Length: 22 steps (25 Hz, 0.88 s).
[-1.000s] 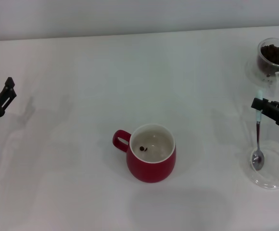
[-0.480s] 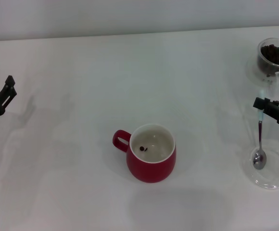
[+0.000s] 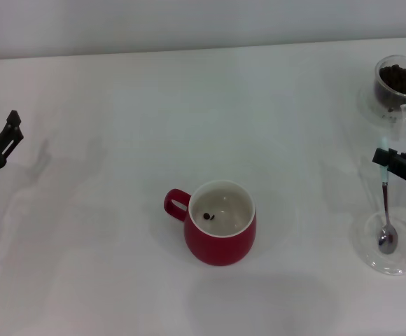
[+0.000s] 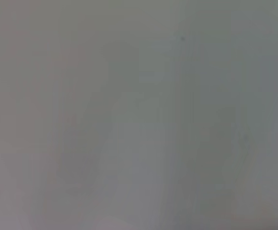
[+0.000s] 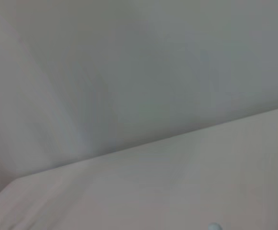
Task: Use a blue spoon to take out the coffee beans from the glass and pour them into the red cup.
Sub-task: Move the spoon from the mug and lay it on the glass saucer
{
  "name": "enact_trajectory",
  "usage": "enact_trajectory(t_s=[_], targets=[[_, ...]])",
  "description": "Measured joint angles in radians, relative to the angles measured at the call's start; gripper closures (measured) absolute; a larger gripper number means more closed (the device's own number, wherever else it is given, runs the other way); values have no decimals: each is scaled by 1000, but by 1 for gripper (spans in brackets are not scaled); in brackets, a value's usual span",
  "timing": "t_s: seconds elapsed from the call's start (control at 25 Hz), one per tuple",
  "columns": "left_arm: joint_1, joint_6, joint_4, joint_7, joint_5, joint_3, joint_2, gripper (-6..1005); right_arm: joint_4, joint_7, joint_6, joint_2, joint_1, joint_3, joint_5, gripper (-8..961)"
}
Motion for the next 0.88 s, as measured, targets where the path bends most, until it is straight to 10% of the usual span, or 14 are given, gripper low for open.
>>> enact_trajectory(t_s=[0.88], targets=[[-1,2,5,0,0,0,1,137,0,29,53,-40,-21,5,-77,778]])
